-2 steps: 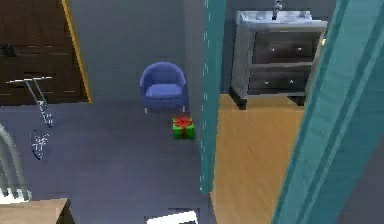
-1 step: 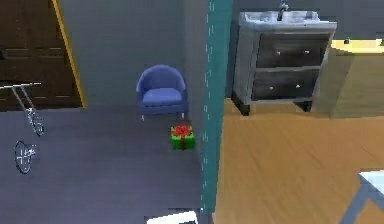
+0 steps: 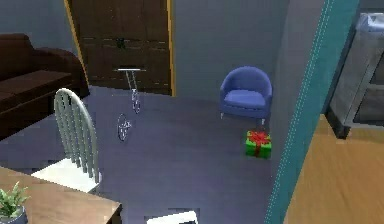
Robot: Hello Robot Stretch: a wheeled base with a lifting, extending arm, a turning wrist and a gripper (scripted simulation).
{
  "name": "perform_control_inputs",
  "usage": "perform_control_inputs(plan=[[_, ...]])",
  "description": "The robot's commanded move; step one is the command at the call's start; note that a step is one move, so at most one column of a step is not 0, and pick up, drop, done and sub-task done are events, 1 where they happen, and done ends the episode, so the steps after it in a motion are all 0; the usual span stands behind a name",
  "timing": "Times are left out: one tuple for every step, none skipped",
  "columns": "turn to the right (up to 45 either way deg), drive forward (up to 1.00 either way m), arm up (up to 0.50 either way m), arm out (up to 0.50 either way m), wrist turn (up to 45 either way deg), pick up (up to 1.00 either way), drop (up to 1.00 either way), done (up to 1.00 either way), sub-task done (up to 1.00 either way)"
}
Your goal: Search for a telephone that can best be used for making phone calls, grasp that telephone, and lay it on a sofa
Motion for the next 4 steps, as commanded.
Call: perform_control_inputs(plan=[[0.0,0.65,0.00,0.00,0.0,0.00,0.00,0.00,0.00],[-33.0,0.00,0.00,0.00,0.0,0.00,0.00,0.00,0.00],[0.0,0.60,0.00,0.00,0.0,0.00,0.00,0.00,0.00],[3.0,0.00,0.00,0.00,0.0,0.00,0.00,0.00,0.00]])
